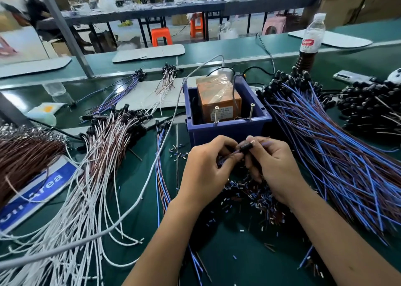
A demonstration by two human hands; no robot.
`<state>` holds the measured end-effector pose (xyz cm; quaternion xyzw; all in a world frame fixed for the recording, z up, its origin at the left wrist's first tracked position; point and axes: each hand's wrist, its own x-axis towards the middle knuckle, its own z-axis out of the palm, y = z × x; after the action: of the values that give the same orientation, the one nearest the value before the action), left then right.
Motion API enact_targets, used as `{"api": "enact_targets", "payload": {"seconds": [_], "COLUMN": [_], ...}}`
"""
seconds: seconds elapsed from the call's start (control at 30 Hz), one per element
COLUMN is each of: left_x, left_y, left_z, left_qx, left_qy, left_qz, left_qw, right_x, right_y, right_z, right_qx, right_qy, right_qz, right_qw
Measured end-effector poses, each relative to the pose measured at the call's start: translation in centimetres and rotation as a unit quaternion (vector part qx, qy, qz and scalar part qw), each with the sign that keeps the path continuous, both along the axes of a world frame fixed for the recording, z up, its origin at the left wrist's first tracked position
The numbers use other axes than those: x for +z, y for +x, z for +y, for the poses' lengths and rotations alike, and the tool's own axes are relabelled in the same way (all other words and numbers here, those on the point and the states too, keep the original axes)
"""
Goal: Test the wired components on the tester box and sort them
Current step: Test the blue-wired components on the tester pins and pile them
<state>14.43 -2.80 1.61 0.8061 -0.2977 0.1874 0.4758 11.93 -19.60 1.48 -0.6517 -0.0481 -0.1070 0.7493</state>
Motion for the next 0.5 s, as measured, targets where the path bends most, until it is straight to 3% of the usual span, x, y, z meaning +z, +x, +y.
{"api": "enact_targets", "payload": {"seconds": [0.13, 0.5], "left_x": [0.2, 0.2], "left_y": [0.5, 0.7], "left_z": [0.9, 1.9], "left_qx": [0.028, 0.004], "left_qy": [0.020, 0.029], "left_qz": [-0.038, -0.010], "left_qw": [0.999, 1.000], "right_x": [-0.2, -0.2], "right_y": [0.2, 0.4], "right_z": [-1.1, -1.7], "right_qx": [-0.076, -0.073], "right_qy": [0.008, 0.011], "right_qz": [-0.013, -0.017], "right_qw": [0.997, 0.997]}}
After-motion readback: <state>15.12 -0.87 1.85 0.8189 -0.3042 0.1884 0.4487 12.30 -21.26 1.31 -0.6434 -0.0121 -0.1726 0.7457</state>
